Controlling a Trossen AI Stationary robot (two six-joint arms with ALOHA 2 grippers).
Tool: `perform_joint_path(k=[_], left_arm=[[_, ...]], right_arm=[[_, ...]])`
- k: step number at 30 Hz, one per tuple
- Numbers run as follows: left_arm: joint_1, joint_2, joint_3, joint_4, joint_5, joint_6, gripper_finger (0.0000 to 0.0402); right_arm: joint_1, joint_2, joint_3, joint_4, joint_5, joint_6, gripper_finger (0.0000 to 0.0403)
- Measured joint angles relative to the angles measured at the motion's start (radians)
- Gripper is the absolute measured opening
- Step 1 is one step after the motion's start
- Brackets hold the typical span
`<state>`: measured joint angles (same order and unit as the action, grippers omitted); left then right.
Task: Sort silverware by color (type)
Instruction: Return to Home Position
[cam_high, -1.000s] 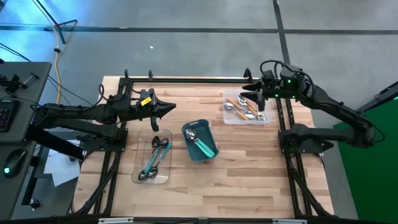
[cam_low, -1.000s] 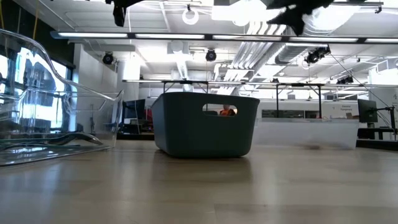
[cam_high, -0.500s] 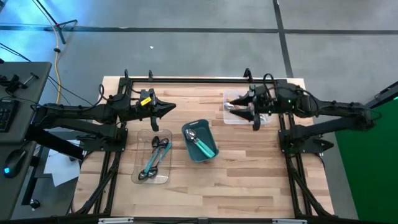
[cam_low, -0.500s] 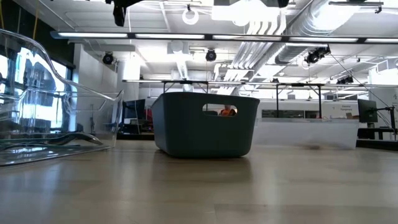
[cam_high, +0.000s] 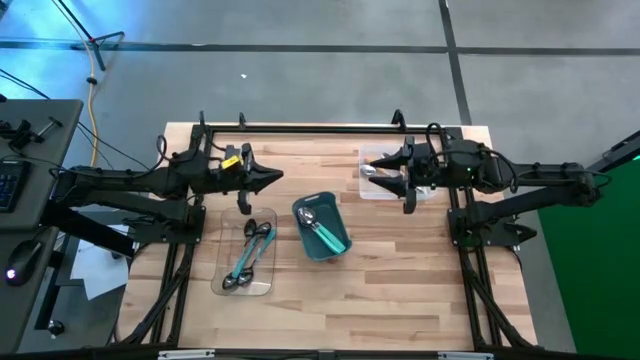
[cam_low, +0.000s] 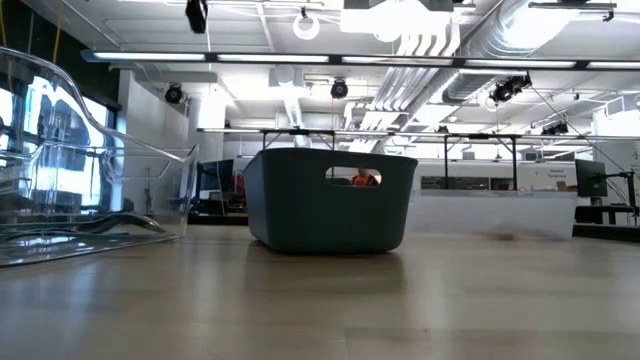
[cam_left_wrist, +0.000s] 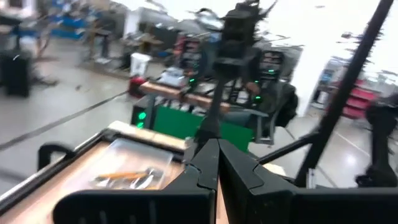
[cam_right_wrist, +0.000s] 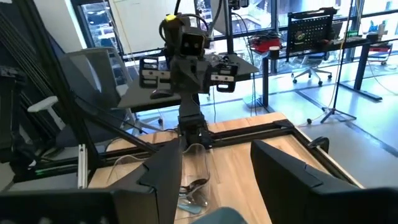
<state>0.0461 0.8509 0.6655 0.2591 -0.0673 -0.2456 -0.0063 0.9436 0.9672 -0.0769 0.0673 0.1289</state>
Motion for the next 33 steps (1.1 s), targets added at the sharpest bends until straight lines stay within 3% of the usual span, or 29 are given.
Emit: perform_joint_path(k=[7, 18, 26, 28, 33], left_arm=[[0.000, 0.000, 0.001, 0.062, 0.014, 0.038, 0.0000], [0.000, 0.000, 0.001, 0.029, 0.012, 0.095, 0.0000], [0.000, 0.000, 0.001, 0.026, 0.011, 0.100, 0.0000], [0.000, 0.000, 0.001, 0.026, 0.012, 0.100, 0.0000], [0.000, 0.000, 0.000, 0.025, 0.012, 0.101, 0.0000]], right_arm=[[0.000, 0.024, 0.000, -0.001, 0.040, -0.041, 0.0177], [-0.010, 0.204, -0.001, 0.036, 0.044, -0.111, 0.0177], [-0.067, 0.087, -0.022, -0.076, 0.048, -0.077, 0.0177], [-0.068, 0.039, -0.095, -0.027, 0.046, -0.044, 0.0177], [-0.068, -0.023, -0.248, 0.307, 0.042, 0.014, 0.0177]])
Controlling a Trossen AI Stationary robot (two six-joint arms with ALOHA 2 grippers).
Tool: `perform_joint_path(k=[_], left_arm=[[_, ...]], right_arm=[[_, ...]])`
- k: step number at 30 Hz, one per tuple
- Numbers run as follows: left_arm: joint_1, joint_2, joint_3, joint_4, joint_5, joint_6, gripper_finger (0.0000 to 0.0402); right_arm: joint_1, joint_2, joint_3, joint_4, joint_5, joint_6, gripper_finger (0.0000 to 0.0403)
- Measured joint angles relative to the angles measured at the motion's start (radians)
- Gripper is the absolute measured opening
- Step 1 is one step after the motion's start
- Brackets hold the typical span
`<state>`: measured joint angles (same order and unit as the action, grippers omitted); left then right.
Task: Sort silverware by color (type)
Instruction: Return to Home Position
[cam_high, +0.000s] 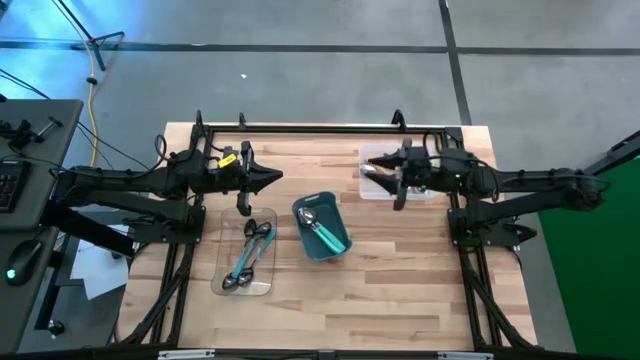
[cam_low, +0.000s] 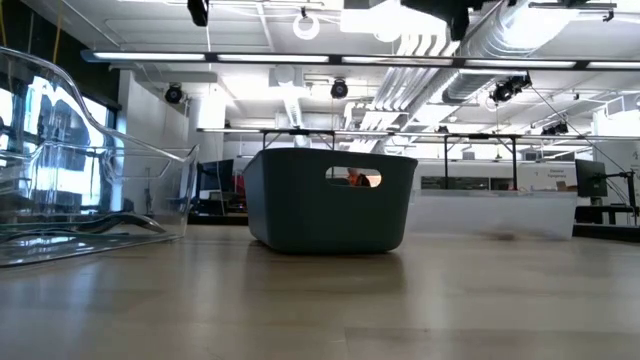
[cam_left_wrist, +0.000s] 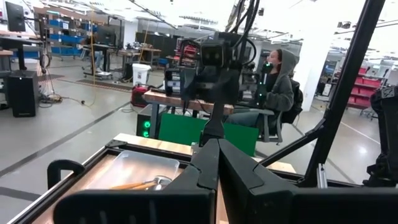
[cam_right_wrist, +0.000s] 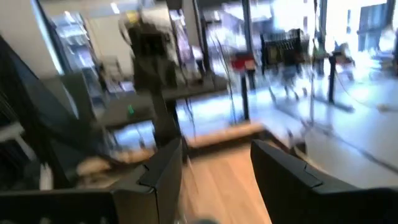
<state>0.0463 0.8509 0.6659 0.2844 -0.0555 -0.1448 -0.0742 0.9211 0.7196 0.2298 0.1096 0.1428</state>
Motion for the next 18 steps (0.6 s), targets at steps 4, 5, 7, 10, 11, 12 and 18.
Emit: perform_joint_path(k=[4, 5, 7, 10, 11, 12, 18], left_arm=[[0.000, 0.000, 0.000, 0.000, 0.000, 0.000, 0.0000], [0.000, 0.000, 0.000, 0.000, 0.000, 0.000, 0.0000], [0.000, 0.000, 0.000, 0.000, 0.000, 0.000, 0.0000], [0.000, 0.000, 0.000, 0.000, 0.000, 0.000, 0.0000], [0.000, 0.000, 0.000, 0.000, 0.000, 0.000, 0.0000], [0.000, 0.000, 0.000, 0.000, 0.000, 0.000, 0.0000], [0.000, 0.000, 0.000, 0.000, 0.000, 0.000, 0.0000]], right_arm=[[0.000, 0.003, 0.008, 0.018, -0.056, -0.009, 0.0177], [0.000, 0.007, 0.009, 0.005, -0.081, -0.010, 0.0177], [0.000, 0.010, 0.009, -0.011, -0.119, -0.012, 0.0177], [0.000, 0.010, 0.011, -0.024, -0.126, -0.012, 0.0177], [0.000, 0.010, 0.011, -0.026, -0.126, -0.015, 0.0177], [0.000, 0.010, 0.011, -0.027, -0.126, -0.020, 0.0177], [0.000, 0.010, 0.011, -0.026, -0.126, -0.031, 0.0177]])
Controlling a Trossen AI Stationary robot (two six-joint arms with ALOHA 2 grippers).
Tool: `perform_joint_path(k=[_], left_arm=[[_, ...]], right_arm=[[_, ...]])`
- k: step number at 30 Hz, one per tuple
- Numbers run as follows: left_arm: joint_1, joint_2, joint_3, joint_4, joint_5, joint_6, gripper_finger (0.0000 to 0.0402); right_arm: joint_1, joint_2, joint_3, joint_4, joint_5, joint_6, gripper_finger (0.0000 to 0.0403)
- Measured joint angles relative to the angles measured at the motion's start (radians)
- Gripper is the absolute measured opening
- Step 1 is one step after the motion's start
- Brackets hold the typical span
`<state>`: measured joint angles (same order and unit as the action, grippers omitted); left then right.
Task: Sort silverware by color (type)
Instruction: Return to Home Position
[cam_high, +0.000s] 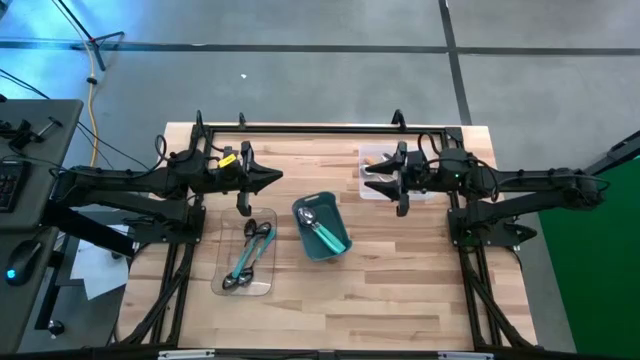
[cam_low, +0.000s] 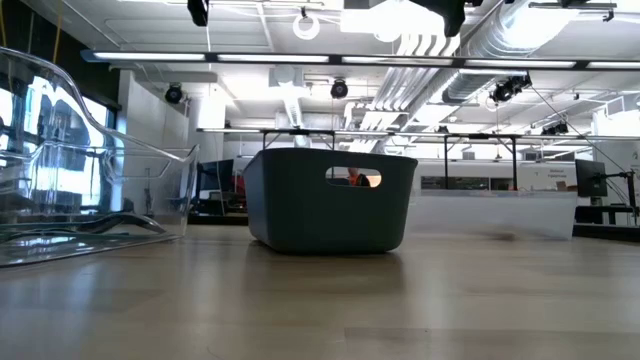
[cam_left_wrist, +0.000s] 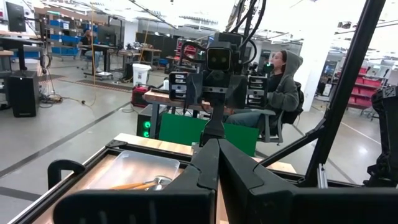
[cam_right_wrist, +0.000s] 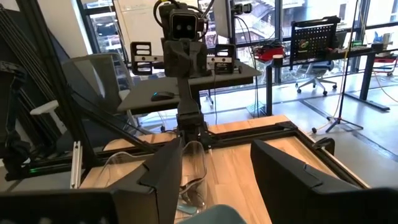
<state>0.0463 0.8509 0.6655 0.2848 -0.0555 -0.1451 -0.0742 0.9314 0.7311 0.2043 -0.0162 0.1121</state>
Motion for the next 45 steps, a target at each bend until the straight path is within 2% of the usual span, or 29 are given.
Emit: perform_joint_path(k=[15, 18, 26, 28, 41, 45], left_arm=[[0.000, 0.000, 0.000, 0.000, 0.000, 0.000, 0.0000], [0.000, 0.000, 0.000, 0.000, 0.000, 0.000, 0.0000], [0.000, 0.000, 0.000, 0.000, 0.000, 0.000, 0.0000], [0.000, 0.000, 0.000, 0.000, 0.000, 0.000, 0.0000], [0.000, 0.000, 0.000, 0.000, 0.000, 0.000, 0.0000], [0.000, -0.001, 0.000, -0.002, -0.033, -0.005, 0.0000]], right_arm=[[0.000, 0.000, 0.001, 0.000, 0.000, -0.016, 0.0169], [0.000, 0.000, 0.001, 0.000, 0.001, -0.019, 0.0141], [0.000, 0.000, 0.001, 0.000, 0.001, -0.026, 0.0021], [0.000, 0.000, 0.001, 0.000, 0.001, -0.027, 0.0006], [0.000, 0.000, 0.001, -0.003, 0.001, -0.026, 0.0001], [0.000, 0.000, 0.001, -0.017, -0.013, -0.026, 0.0001]])
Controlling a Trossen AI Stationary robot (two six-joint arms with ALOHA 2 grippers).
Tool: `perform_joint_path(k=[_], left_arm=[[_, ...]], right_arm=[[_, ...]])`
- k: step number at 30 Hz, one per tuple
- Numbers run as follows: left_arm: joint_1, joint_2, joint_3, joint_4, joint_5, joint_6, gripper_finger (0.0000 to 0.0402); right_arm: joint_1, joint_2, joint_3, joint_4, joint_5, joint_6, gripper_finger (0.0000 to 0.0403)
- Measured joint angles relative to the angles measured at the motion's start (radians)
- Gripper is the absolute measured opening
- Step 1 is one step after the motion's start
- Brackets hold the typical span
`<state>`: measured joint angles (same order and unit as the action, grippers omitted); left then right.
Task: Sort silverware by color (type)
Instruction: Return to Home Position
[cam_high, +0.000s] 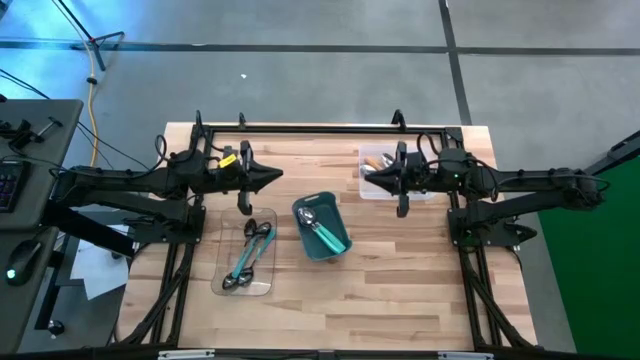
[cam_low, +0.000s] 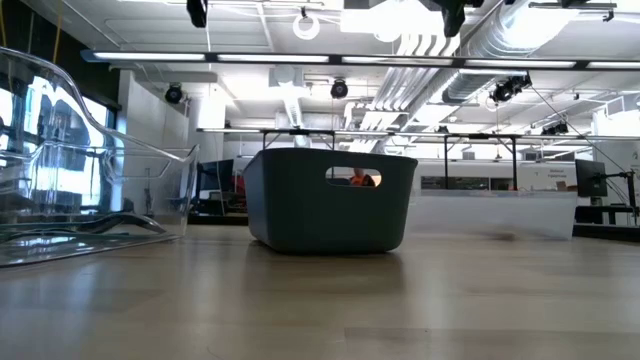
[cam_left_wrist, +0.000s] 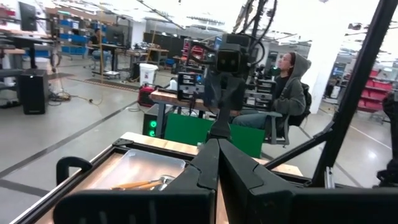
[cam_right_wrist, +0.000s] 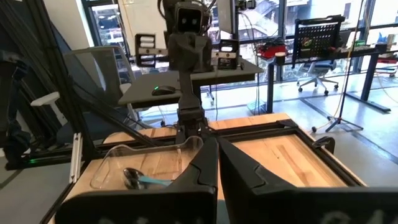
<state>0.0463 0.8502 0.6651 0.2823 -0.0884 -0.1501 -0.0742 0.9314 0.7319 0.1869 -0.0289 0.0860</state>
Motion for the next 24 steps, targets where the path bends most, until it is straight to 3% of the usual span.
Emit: perform_joint_path(k=[10, 24], left_arm=[[0.000, -0.090, -0.017, -0.097, 0.036, 0.007, 0.0000], [0.000, -0.424, -0.433, 0.255, -0.021, -0.058, 0.0000]], right_arm=[[0.000, 0.000, 0.000, -0.036, -0.008, 0.006, 0.0000], [0.000, 0.000, 0.000, -0.097, -0.010, 0.093, 0.0000]])
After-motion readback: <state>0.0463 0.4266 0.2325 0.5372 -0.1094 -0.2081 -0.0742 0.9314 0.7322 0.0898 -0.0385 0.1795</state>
